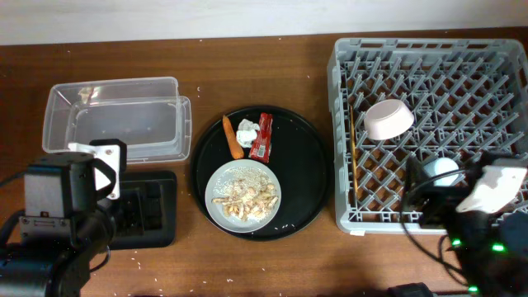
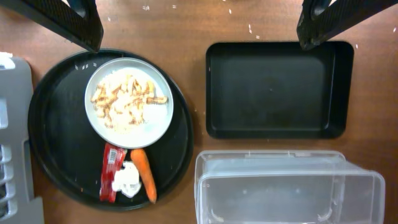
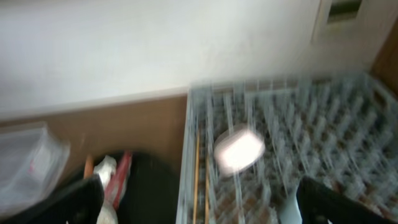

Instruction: Sort waste into correct bins and load items into the dishwasher rack

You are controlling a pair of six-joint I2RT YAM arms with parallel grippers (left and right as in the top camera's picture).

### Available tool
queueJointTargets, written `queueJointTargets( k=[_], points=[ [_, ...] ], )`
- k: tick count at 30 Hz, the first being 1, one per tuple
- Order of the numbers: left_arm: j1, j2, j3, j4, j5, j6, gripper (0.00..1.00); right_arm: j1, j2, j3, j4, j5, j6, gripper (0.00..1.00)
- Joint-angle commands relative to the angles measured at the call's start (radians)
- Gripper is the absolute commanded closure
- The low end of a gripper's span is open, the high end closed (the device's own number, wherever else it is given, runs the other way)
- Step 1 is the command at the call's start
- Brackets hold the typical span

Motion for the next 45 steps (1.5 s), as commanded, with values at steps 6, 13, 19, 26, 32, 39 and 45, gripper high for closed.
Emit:
queueJointTargets(
  k=[6, 13, 19, 26, 32, 39, 45],
  points=[
    [0.003, -0.005, 0.004, 0.003, -0.014, -0.009, 0.01, -0.031, -0.557, -0.953, 0.517, -0.064, -0.003, 0.02],
    [0.003, -0.005, 0.004, 0.003, -0.014, -0.009, 0.01, -0.03, -0.556, -1.017, 0.631, -0.063, -0.003, 0.02],
    [0.003, -0.005, 0.004, 0.003, -0.014, -0.01, 0.01, -0.03, -0.556, -1.017, 0.631, -0.063, -0.003, 0.02],
    [-0.215, 0.461, -0.153, 0.418, 0.232, -0.057, 0.24, -0.03, -0.556, -1.017, 0.631, -0.063, -0.003, 0.02],
    [-0.351, 0.918, -0.153, 0.892, -0.035, -0.058, 0.32, -0.03, -0.556, -1.017, 0.631, -0.063, -0.003, 0.02],
    [-0.351, 1.085, -0.153, 1.062, -0.071, -0.058, 0.53, -0.03, -0.556, -1.017, 0.631, -0.063, -0.003, 0.02],
    [-0.35, 0.955, 0.039, 0.82, -0.099, -0.058, 1.0, -0.03, -0.556, -1.017, 0.631, -0.063, -0.003, 0.02]
  ],
)
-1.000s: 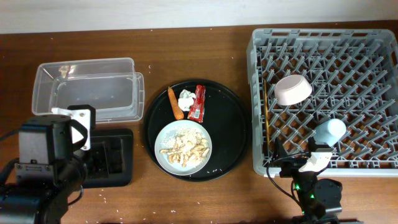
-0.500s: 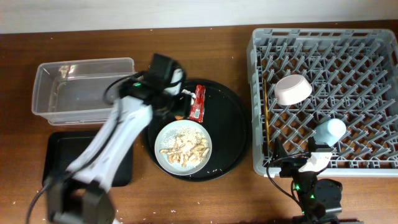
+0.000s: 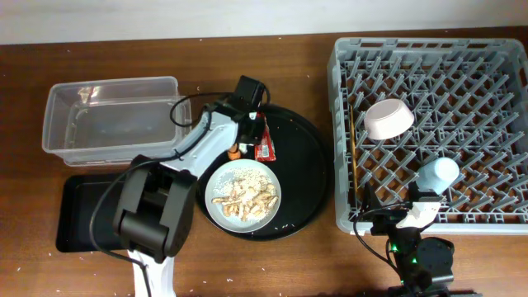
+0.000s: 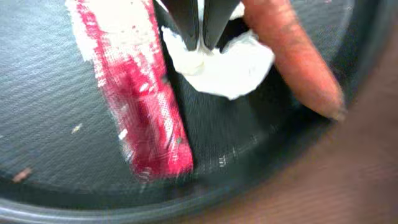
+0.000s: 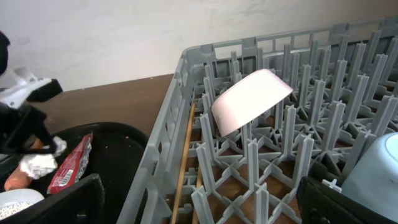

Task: Sort waste into correct bins and load items into the dishwasher rack
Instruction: 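Grasp the foil wrapper with the left gripper and drop it in the clear bin, then grasp the red snack wrapper and drop it in the clear bin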

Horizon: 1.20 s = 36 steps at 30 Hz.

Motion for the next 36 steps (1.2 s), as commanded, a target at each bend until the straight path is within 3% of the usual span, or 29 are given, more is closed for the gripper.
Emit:
queueJointTargets(
  k=[1, 4, 5, 7, 9, 10, 11, 12, 13, 14, 15, 17, 19, 22, 24, 26, 29, 31, 34, 36],
  points=[
    [0.006, -0.164, 0.135, -0.121, -0.06, 0.001, 1.0, -0.003, -0.006, -0.008, 0.0, -0.006, -0.003, 0.02],
    [0.097, -0.319, 0.148, -0.265, -0.171, 0.001, 0.99, -0.003, -0.006, -0.008, 0.0, -0.006, -0.003, 0.02],
    [0.242, -0.346, 0.148, -0.298, -0.237, 0.001, 1.0, -0.003, -0.006, -0.008, 0.0, -0.006, -0.003, 0.02],
    [0.401, -0.304, 0.127, -0.299, -0.145, 0.002, 1.0, -0.003, -0.006, -0.008, 0.0, -0.006, -0.003, 0.02],
    [0.469, -0.181, 0.11, -0.261, -0.071, 0.052, 0.98, -0.003, -0.006, -0.008, 0.0, -0.006, -0.003, 0.02],
    [0.471, -0.146, 0.11, -0.244, -0.05, 0.08, 0.75, -0.003, -0.006, -0.008, 0.0, -0.006, -0.003, 0.02],
    [0.466, -0.14, 0.112, -0.249, -0.037, 0.08, 0.36, -0.003, -0.006, -0.008, 0.0, -0.006, -0.003, 0.02],
    [0.449, -0.153, 0.14, -0.263, 0.002, 0.08, 0.21, -0.003, -0.006, -0.008, 0.0, -0.006, -0.003, 0.02],
    [0.428, -0.172, 0.179, -0.291, 0.076, 0.08, 0.21, -0.003, -0.006, -0.008, 0.0, -0.006, -0.003, 0.02],
    [0.386, -0.193, 0.204, -0.314, 0.235, 0.08, 0.23, -0.003, -0.006, -0.008, 0.0, -0.006, -0.003, 0.02],
    [0.334, -0.196, 0.204, -0.319, 0.282, 0.08, 0.25, -0.003, -0.006, -0.008, 0.0, -0.006, -0.003, 0.02],
    [0.106, -0.147, 0.158, -0.291, 0.129, 0.039, 0.3, -0.003, -0.006, -0.008, 0.0, -0.006, -0.003, 0.02],
    [-0.043, -0.026, 0.155, -0.224, 0.09, -0.1, 0.38, -0.003, -0.006, -0.008, 0.0, -0.006, -0.003, 0.02],
    [-0.136, 0.129, 0.155, -0.15, 0.09, -0.228, 0.42, -0.003, -0.006, -0.008, 0.0, -0.006, -0.003, 0.02],
    [-0.14, 0.178, 0.155, -0.144, 0.039, -0.313, 0.43, -0.003, -0.006, -0.008, 0.0, -0.006, -0.003, 0.02],
    [-0.139, 0.188, 0.155, -0.139, 0.014, -0.312, 0.44, -0.003, -0.006, -0.008, 0.0, -0.006, -0.003, 0.02],
    [-0.139, 0.19, 0.157, -0.135, 0.016, -0.312, 1.0, -0.003, -0.006, -0.008, 0.0, -0.006, -0.003, 0.02],
    [-0.139, 0.184, 0.208, -0.189, 0.019, -0.312, 1.0, -0.003, -0.006, -0.008, 0.0, -0.006, -0.003, 0.02],
    [-0.134, 0.114, 0.402, -0.363, 0.002, -0.217, 1.0, -0.003, -0.006, -0.008, 0.0, -0.006, -0.003, 0.02],
    [-0.099, 0.031, 0.49, -0.472, -0.123, -0.218, 1.0, -0.003, -0.006, -0.008, 0.0, -0.006, -0.003, 0.02]
  ],
)
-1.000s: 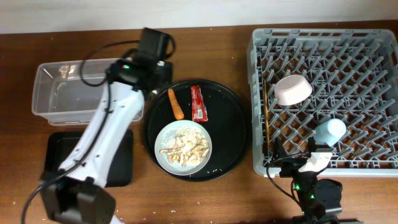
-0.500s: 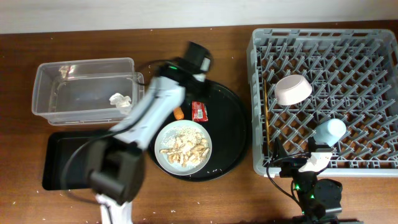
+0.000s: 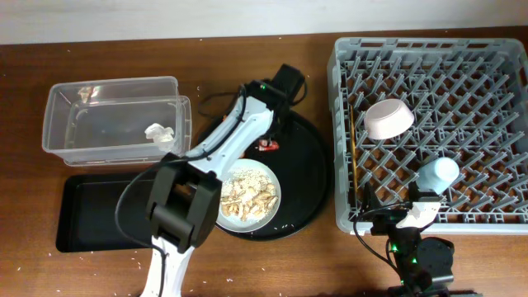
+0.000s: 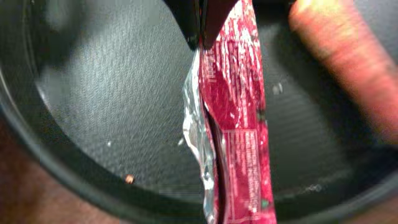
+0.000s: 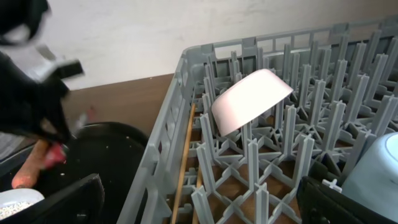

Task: Sort waste into correct bins and load items into the dishwasher rack
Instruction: 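Grasp the red snack wrapper and drop it in the clear bin, then grasp the carrot with the left gripper and place it on the black tray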

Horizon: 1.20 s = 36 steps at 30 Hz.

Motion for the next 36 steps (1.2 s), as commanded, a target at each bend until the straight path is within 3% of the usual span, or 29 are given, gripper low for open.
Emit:
queueJointTargets(
  k=[1, 4, 5, 8, 9, 10, 11, 13, 14, 16, 18, 21, 23, 24, 31, 32, 33, 36],
  points=[
    [0.072, -0.168, 0.1, -0.115, -0.188, 0.031, 1.0, -0.003, -0.006, -0.008, 0.0, -0.006, -0.003, 0.02],
    [0.341, -0.258, 0.099, -0.225, -0.182, -0.003, 1.0, -0.003, -0.006, -0.008, 0.0, -0.006, -0.003, 0.02],
    [0.425, -0.252, 0.076, -0.219, -0.106, -0.003, 1.0, -0.003, -0.006, -0.008, 0.0, -0.006, -0.003, 0.02],
    [0.606, -0.229, -0.092, -0.067, 0.014, -0.003, 1.0, -0.003, -0.006, -0.008, 0.0, -0.006, -0.003, 0.02],
    [0.659, -0.222, -0.108, -0.046, 0.068, -0.003, 0.53, -0.003, -0.006, -0.008, 0.0, -0.006, -0.003, 0.02],
    [0.681, -0.225, -0.101, -0.047, 0.13, 0.006, 0.33, -0.003, -0.006, -0.008, 0.0, -0.006, -0.003, 0.02],
    [0.691, -0.233, -0.074, -0.059, 0.231, 0.069, 0.33, -0.003, -0.006, -0.008, 0.0, -0.006, -0.003, 0.02],
    [0.642, -0.27, -0.066, -0.09, 0.217, 0.092, 0.36, -0.003, -0.006, -0.008, 0.0, -0.006, -0.003, 0.02],
    [0.567, -0.273, -0.068, -0.119, 0.198, 0.137, 0.44, -0.003, -0.006, -0.008, 0.0, -0.006, -0.003, 0.02],
    [0.377, -0.267, -0.124, -0.129, 0.048, 0.144, 0.46, -0.003, -0.006, -0.008, 0.0, -0.006, -0.003, 0.02],
    [0.23, -0.267, -0.268, -0.006, 0.041, 0.127, 0.55, -0.003, -0.006, -0.008, 0.0, -0.006, -0.003, 0.02],
    [0.142, -0.267, -0.447, 0.221, 0.04, 0.049, 0.56, -0.003, -0.006, -0.008, 0.0, -0.006, -0.003, 0.02],
    [0.139, -0.257, -0.494, 0.284, 0.008, 0.048, 0.56, -0.003, -0.006, -0.008, 0.0, -0.006, -0.003, 0.02],
    [0.151, -0.244, -0.505, 0.29, -0.027, -0.014, 0.56, -0.003, -0.006, -0.008, 0.0, -0.006, -0.003, 0.02],
    [0.179, -0.118, -0.498, 0.358, 0.008, -0.108, 0.55, -0.003, -0.006, -0.008, 0.0, -0.006, -0.003, 0.02],
    [0.18, -0.118, -0.481, 0.348, 0.035, -0.107, 0.66, -0.003, -0.006, -0.008, 0.0, -0.006, -0.003, 0.02],
    [0.188, -0.123, -0.448, 0.324, 0.059, -0.107, 0.83, -0.003, -0.006, -0.008, 0.0, -0.006, -0.003, 0.02],
    [0.222, -0.174, -0.291, 0.184, 0.051, -0.04, 0.84, -0.003, -0.006, -0.008, 0.0, -0.006, -0.003, 0.02]
  ],
)
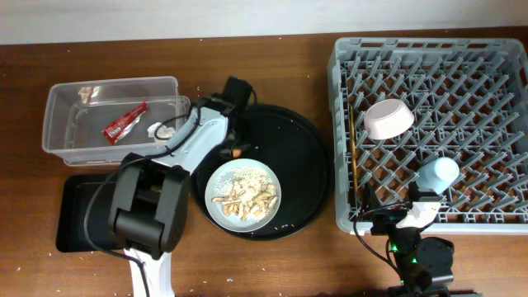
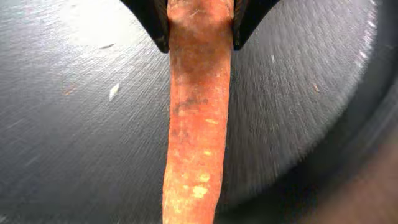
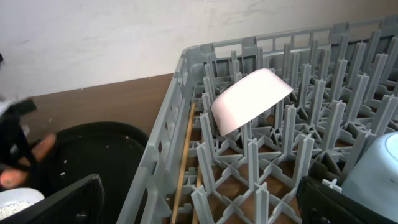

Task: Sort waste into correct bins and load items into the dishwasher rack
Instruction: 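Grasp the carrot with the left gripper and place it on the black tray, then grasp the white plate's rim with the left gripper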

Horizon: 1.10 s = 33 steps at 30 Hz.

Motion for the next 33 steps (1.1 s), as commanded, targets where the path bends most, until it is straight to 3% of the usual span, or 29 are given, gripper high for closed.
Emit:
queueJointTargets(
  k=[1, 4, 6, 7, 10, 12, 14, 15, 16, 18, 19, 21, 22, 24, 26, 30, 33],
  points=[
    [0.054, -0.084, 0.188, -0.15, -0.035, 0.053, 0.83, -0.003, -0.006, -0.008, 0.0, -0.006, -0.003, 0.02],
    [0.134, -0.276, 0.235, -0.443, -0.093, 0.068, 0.83, -0.003, -0.006, -0.008, 0.0, -0.006, -0.003, 0.02],
    [0.225, -0.375, 0.225, -0.679, -0.153, 0.005, 0.84, -0.003, -0.006, -0.008, 0.0, -0.006, -0.003, 0.02],
    [0.277, -0.412, 0.161, -0.707, -0.134, -0.01, 0.91, -0.003, -0.006, -0.008, 0.0, -0.006, -0.003, 0.01],
    [0.444, -0.528, -0.227, -0.528, -0.079, -0.05, 0.94, -0.003, -0.006, -0.008, 0.0, -0.006, -0.003, 0.02],
    [0.545, -0.559, -0.408, -0.423, -0.078, -0.147, 0.95, -0.003, -0.006, -0.008, 0.0, -0.006, -0.003, 0.02],
    [0.638, -0.561, -0.521, -0.29, -0.041, -0.153, 0.92, -0.003, -0.006, -0.008, 0.0, -0.006, -0.003, 0.02],
    [0.647, -0.561, -0.525, -0.283, -0.015, -0.153, 0.46, -0.003, -0.006, -0.008, 0.0, -0.006, -0.003, 0.02],
    [0.647, -0.561, -0.524, -0.28, 0.039, -0.143, 0.37, -0.003, -0.006, -0.008, 0.0, -0.006, -0.003, 0.02],
    [0.64, -0.579, -0.468, -0.28, 0.137, -0.045, 0.41, -0.003, -0.006, -0.008, 0.0, -0.006, -0.003, 0.02],
    [0.613, -0.603, -0.436, -0.28, 0.168, -0.018, 0.42, -0.003, -0.006, -0.008, 0.0, -0.006, -0.003, 0.02],
    [0.409, -0.657, -0.362, -0.236, 0.193, 0.142, 0.41, -0.003, -0.006, -0.008, 0.0, -0.006, -0.003, 0.02],
    [0.195, -0.652, -0.346, -0.184, 0.153, 0.204, 0.44, -0.003, -0.006, -0.008, 0.0, -0.006, -0.003, 0.02],
    [-0.012, -0.621, -0.346, -0.088, 0.103, 0.184, 0.45, -0.003, -0.006, -0.008, 0.0, -0.006, -0.003, 0.02],
    [-0.226, -0.478, -0.313, 0.057, 0.112, 0.133, 0.48, -0.003, -0.006, -0.008, 0.0, -0.006, -0.003, 0.02],
    [-0.361, -0.222, -0.173, 0.045, 0.027, 0.178, 0.49, -0.003, -0.006, -0.008, 0.0, -0.006, -0.003, 0.01],
    [-0.403, -0.143, -0.173, 0.085, -0.039, 0.216, 0.59, -0.003, -0.006, -0.008, 0.0, -0.006, -0.003, 0.02]
  ],
)
